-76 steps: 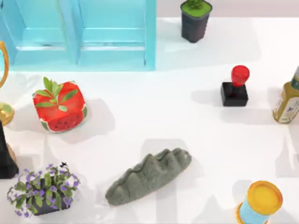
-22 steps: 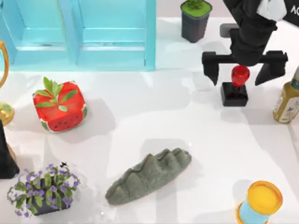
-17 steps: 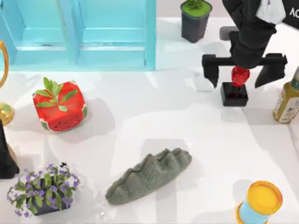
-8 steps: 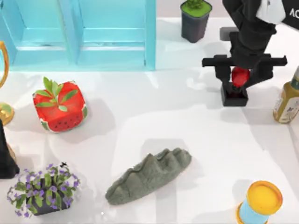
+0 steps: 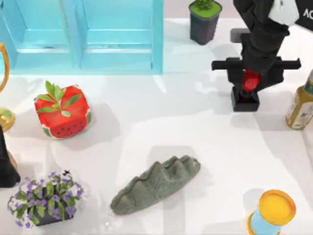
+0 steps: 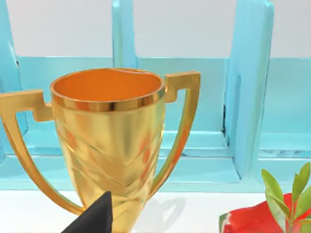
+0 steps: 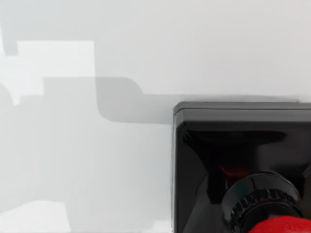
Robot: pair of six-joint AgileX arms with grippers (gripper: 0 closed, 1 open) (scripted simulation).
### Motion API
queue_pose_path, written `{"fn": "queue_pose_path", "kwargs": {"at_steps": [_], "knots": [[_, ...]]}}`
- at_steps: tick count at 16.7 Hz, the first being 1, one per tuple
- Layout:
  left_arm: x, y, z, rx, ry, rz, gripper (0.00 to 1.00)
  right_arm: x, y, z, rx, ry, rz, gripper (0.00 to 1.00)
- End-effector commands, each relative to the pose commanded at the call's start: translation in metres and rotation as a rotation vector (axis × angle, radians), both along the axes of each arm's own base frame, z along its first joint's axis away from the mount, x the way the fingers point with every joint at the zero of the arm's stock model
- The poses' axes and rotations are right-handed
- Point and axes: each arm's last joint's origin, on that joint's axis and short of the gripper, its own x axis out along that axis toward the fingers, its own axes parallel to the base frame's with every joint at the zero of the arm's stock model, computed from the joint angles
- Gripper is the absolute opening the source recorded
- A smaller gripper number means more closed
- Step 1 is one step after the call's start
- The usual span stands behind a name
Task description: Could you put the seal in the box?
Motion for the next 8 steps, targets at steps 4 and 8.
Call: {"fn": "queue_pose_path", "kwargs": {"at_steps": [4, 8], "knots": [[0.0000, 0.0000, 0.0000, 0.000, 0.000, 0.000, 1.00, 0.0000, 0.0000, 0.0000, 0.000, 0.000, 0.000, 0.00], [0.0000, 0.0000, 0.0000, 0.000, 0.000, 0.000, 1.00, 0.0012, 0.0030, 0.0078, 0.002, -0.005, 0.005, 0.00]]}}
